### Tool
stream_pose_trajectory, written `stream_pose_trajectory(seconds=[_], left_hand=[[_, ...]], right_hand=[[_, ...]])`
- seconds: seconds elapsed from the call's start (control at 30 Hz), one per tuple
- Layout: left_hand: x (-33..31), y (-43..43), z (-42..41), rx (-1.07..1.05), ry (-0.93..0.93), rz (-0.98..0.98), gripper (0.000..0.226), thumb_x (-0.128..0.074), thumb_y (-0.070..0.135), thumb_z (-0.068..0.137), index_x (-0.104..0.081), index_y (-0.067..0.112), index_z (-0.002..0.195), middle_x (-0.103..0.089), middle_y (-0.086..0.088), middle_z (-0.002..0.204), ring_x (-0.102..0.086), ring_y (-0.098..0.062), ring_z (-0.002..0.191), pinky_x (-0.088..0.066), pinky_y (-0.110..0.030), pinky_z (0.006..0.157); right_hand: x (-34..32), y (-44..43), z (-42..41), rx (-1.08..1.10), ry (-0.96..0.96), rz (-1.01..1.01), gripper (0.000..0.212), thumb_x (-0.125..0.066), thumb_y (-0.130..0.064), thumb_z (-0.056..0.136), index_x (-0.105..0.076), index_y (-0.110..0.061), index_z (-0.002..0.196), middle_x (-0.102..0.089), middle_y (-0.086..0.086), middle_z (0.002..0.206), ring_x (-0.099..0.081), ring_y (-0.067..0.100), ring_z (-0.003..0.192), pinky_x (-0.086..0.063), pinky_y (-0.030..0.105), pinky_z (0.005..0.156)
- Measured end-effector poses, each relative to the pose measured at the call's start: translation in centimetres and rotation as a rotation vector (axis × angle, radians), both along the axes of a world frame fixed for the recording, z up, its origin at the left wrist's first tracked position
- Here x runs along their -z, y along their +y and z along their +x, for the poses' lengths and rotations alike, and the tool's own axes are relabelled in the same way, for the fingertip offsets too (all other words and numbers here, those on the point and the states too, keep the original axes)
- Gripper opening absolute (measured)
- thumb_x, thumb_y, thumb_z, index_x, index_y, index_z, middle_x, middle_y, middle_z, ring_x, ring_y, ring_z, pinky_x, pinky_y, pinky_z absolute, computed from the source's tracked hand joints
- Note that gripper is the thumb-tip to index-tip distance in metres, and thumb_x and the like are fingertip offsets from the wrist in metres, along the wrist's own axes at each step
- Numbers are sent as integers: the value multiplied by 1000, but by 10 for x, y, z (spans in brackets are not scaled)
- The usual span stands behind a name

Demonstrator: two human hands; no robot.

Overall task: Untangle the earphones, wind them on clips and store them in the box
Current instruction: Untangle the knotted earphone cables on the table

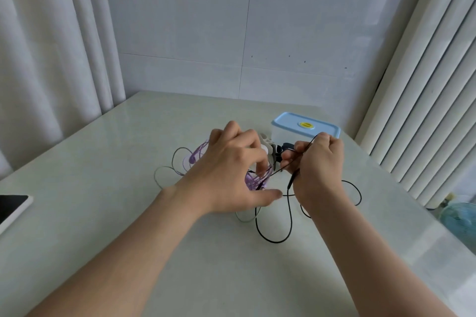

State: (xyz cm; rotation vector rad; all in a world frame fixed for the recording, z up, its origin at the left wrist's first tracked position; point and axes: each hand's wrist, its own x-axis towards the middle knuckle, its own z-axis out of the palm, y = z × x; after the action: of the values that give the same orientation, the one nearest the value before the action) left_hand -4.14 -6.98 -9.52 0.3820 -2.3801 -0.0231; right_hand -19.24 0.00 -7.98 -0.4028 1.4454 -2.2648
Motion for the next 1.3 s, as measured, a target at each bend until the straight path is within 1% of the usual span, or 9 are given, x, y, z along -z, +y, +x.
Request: stream_pose_trajectory(seconds=[0.2, 0.33, 0.4, 0.7, 0.83, 0.97, 1.1, 1.2, 1.3], left_hand=[[5, -12, 0, 0, -46, 71, 27, -84, 54, 67, -69, 32, 74, -56, 18, 87, -40, -12, 93, -33, -35, 85], [4, -14, 3, 65, -40, 206, 17, -78, 33, 81, -70, 21, 72, -62, 6, 73, -48, -15, 78, -33, -14, 68], [1, -15, 5, 72, -68, 332, 18, -72, 32, 86, -71, 18, 75, -61, 0, 68, -51, -20, 70, -41, -24, 62], [-5, -21, 12, 201, -235, 815, 9, -68, 35, 101, -72, 27, 103, -79, 5, 84, -70, -12, 78, -54, -33, 80], [-4, -24, 12, 208, -264, 796, 27, -52, 50, 106, -70, 31, 101, -73, 1, 73, -64, -28, 71, -54, -44, 78], [0, -25, 11, 109, -258, 742, 42, -43, 65, 103, -70, 33, 100, -62, 5, 66, -54, -13, 65, -46, -37, 72], [3, -25, 12, -75, -235, 550, 34, -70, 60, 89, -56, 30, 91, -58, 11, 67, -50, -8, 65, -35, -30, 70], [4, -29, 13, -120, -164, 522, 23, -72, 41, 89, -53, 32, 96, -62, 10, 68, -54, -9, 68, -37, -32, 70], [5, -35, 14, -183, -124, 479, 22, -70, 39, 87, -53, 35, 101, -63, 10, 66, -55, -4, 70, -40, -35, 76]], right_hand=[[-3, 0, -1, 13, -31, -45, 20, -25, -22, 113, -42, -18, 105, -49, 9, 75, -54, 21, 41, -48, 30, 43], [-3, 1, -3, 62, 11, -59, 20, -25, -27, 115, -41, -15, 115, -49, 7, 75, -54, 21, 43, -50, 30, 43], [-2, 1, -5, 77, 14, -55, 21, -24, -27, 115, -41, -16, 117, -49, 7, 76, -54, 19, 43, -51, 31, 45], [2, 0, -9, 113, -24, -27, 20, -24, -29, 114, -40, -19, 107, -47, 8, 78, -48, 15, 40, -40, 26, 40], [2, 0, -10, 110, -40, 8, 20, -24, -30, 115, -38, -17, 111, -46, 8, 79, -41, 14, 37, -31, 22, 38], [1, 3, -9, 60, -51, 30, 19, -26, -30, 114, -40, -19, 110, -47, 7, 77, -37, 13, 38, -28, 21, 38], [-6, 8, -6, -66, -48, 39, 15, -32, -21, 110, -44, -19, 101, -41, 1, 67, -30, 13, 41, -22, 19, 38], [-9, 12, -4, -161, 136, 124, 13, -44, -15, 100, -45, -18, 88, -29, -2, 60, -21, 15, 45, -19, 21, 42], [-4, 12, -4, -138, 652, 412, 26, -59, -21, 88, -50, -11, 65, -32, -1, 54, -27, 17, 52, -25, 27, 50]])
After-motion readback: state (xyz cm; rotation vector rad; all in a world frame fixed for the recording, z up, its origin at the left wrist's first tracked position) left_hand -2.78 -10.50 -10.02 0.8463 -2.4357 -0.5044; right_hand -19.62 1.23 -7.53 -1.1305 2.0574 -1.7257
